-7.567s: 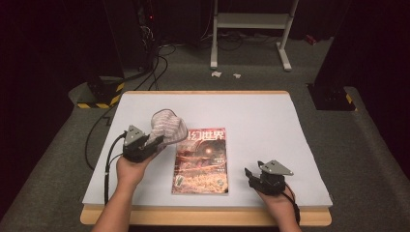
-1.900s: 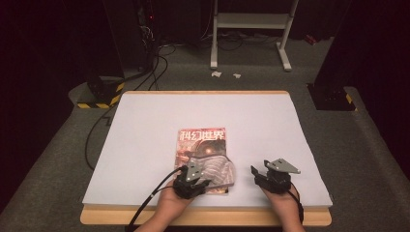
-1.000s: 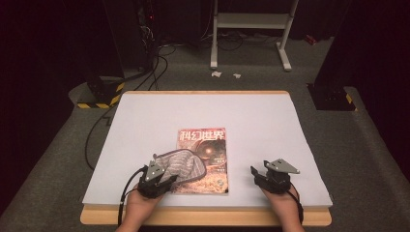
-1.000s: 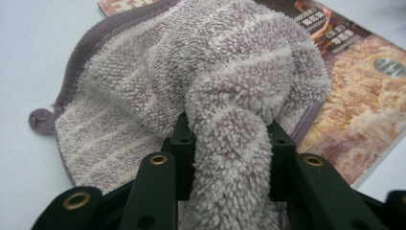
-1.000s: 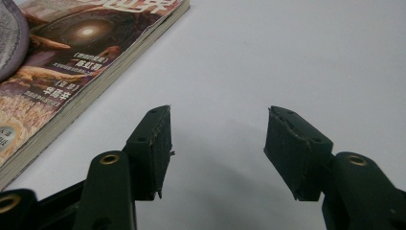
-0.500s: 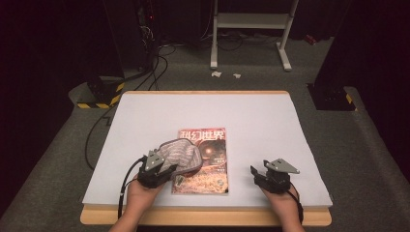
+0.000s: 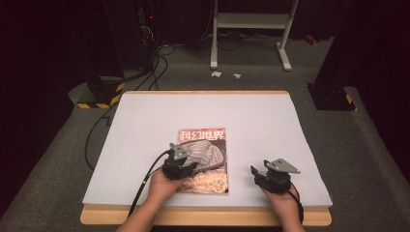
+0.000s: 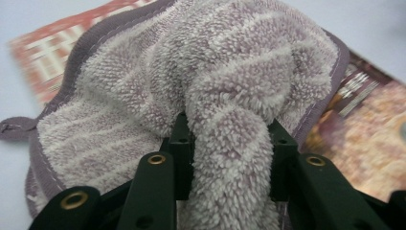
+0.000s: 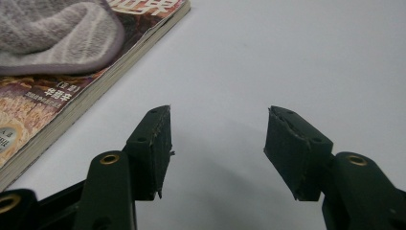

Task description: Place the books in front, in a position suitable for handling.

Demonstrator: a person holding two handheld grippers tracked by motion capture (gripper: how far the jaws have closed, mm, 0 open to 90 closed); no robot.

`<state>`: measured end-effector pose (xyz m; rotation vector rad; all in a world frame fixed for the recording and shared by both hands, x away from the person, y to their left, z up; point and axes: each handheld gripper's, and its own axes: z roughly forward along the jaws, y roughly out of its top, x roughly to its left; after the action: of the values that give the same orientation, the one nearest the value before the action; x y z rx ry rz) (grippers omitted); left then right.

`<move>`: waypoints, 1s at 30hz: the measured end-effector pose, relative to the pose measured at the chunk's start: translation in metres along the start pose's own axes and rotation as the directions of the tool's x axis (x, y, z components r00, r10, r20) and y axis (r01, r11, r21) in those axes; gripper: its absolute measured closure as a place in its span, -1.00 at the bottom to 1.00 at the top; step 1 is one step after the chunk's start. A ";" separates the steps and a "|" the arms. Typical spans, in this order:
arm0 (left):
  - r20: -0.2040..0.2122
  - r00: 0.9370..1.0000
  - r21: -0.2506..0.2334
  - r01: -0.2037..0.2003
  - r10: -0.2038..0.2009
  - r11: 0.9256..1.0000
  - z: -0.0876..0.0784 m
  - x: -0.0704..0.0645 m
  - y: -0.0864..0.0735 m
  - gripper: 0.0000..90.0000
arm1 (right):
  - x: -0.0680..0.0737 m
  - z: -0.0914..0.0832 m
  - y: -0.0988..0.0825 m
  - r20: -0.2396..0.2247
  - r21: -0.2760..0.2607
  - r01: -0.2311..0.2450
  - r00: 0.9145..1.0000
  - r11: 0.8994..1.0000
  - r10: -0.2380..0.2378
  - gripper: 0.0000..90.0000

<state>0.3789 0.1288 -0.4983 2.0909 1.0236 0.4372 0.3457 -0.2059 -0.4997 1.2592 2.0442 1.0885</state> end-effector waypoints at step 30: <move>-0.065 0.998 -0.043 -0.003 0.000 0.999 -0.008 0.018 -0.014 0.40 | 0.002 0.001 -0.001 -0.003 0.008 0.012 1.000 1.000 -0.012 -0.07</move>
<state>0.3780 0.1521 -0.5035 2.0513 1.0412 0.5271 0.3453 -0.2041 -0.5010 1.2484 2.0573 1.0791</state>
